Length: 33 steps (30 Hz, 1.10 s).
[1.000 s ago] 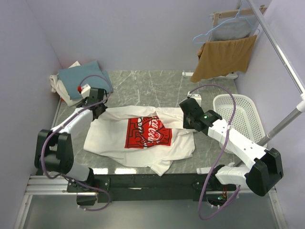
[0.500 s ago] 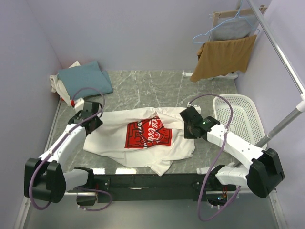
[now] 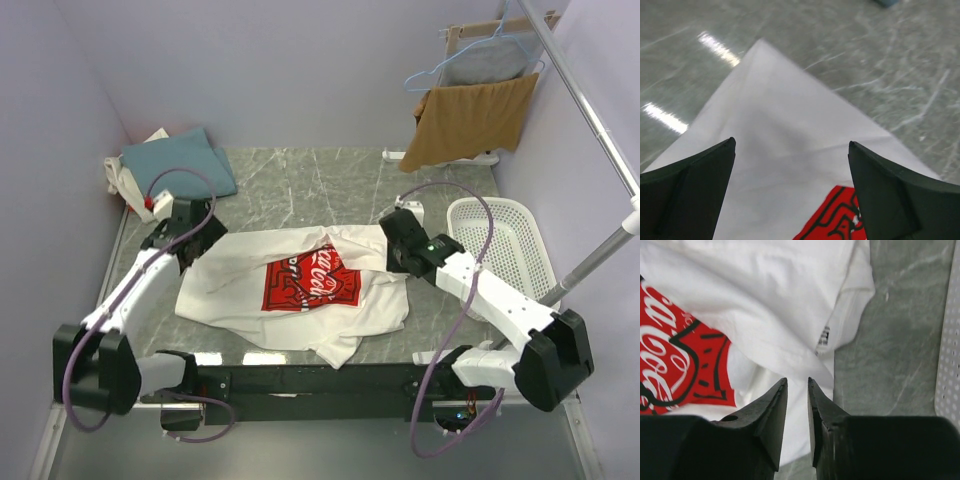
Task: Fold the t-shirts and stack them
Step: Fold the flattened tshirt in 1/3 of the way
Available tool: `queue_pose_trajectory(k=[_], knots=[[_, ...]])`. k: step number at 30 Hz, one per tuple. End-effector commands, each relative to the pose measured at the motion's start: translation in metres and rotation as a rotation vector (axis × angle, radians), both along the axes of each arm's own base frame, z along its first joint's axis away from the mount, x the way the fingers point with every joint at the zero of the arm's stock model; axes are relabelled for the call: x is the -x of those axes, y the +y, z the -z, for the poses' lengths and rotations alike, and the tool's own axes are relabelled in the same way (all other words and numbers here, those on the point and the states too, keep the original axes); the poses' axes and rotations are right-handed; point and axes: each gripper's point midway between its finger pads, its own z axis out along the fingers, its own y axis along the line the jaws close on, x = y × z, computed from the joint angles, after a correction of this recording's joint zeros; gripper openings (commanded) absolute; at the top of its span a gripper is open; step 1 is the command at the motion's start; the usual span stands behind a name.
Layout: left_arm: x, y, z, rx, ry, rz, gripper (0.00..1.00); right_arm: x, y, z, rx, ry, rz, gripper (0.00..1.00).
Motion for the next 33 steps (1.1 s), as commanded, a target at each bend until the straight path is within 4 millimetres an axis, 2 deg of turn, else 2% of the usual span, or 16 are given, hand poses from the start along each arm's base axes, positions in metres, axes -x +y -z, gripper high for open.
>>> queue_pose_trajectory(k=[1, 2, 3, 4, 7, 10, 14, 17, 21, 23, 24, 26, 28, 30, 31, 33], knots=[[-0.051, -0.035, -0.002, 0.096, -0.041, 0.132, 1.00, -0.049, 0.028, -0.022, -0.039, -0.103, -0.078, 0.34], [-0.061, -0.042, -0.001, 0.122, -0.061, 0.157, 0.99, -0.055, 0.036, -0.027, -0.060, -0.111, -0.099, 0.34], [-0.065, -0.052, 0.013, 0.152, -0.035, 0.196, 0.98, -0.060, 0.041, -0.018, -0.048, -0.084, -0.110, 0.34], [-0.070, -0.062, 0.017, 0.188, -0.035, 0.240, 0.96, -0.066, 0.045, -0.017, -0.037, -0.089, -0.137, 0.36], [-0.080, -0.081, 0.036, 0.246, 0.007, 0.308, 0.94, -0.083, 0.047, -0.007, 0.032, -0.067, -0.153, 0.39], [-0.084, -0.085, 0.054, 0.255, 0.051, 0.320, 0.93, -0.097, 0.046, 0.007, 0.074, -0.040, -0.143, 0.40], [-0.084, -0.079, 0.069, 0.220, 0.098, 0.316, 0.93, -0.107, 0.058, 0.030, 0.055, 0.026, -0.170, 0.40], [-0.079, -0.078, 0.072, 0.210, 0.121, 0.325, 0.93, -0.098, 0.069, 0.046, 0.007, 0.084, -0.204, 0.38], [-0.074, -0.069, 0.073, 0.171, 0.107, 0.308, 0.92, -0.085, 0.076, 0.052, -0.056, 0.102, -0.237, 0.39], [-0.072, -0.066, 0.077, 0.153, 0.126, 0.302, 0.89, -0.080, 0.073, 0.057, -0.044, 0.129, -0.239, 0.28], [-0.074, -0.062, 0.079, 0.132, 0.133, 0.290, 0.88, -0.074, 0.070, 0.061, -0.033, 0.157, -0.242, 0.13], [-0.073, -0.058, 0.082, 0.113, 0.151, 0.279, 0.83, -0.060, 0.068, 0.066, -0.040, 0.195, -0.260, 0.02], [-0.075, -0.054, 0.084, 0.091, 0.159, 0.265, 0.81, -0.040, 0.062, 0.077, -0.046, 0.244, -0.271, 0.00], [-0.075, -0.051, 0.083, 0.077, 0.162, 0.257, 0.81, -0.027, 0.056, 0.074, -0.057, 0.247, -0.266, 0.00], [-0.076, -0.047, 0.083, 0.059, 0.162, 0.247, 0.81, -0.013, 0.048, 0.084, -0.047, 0.280, -0.257, 0.00], [-0.075, -0.044, 0.082, 0.044, 0.167, 0.239, 0.81, -0.001, 0.035, 0.083, -0.024, 0.284, -0.220, 0.00]])
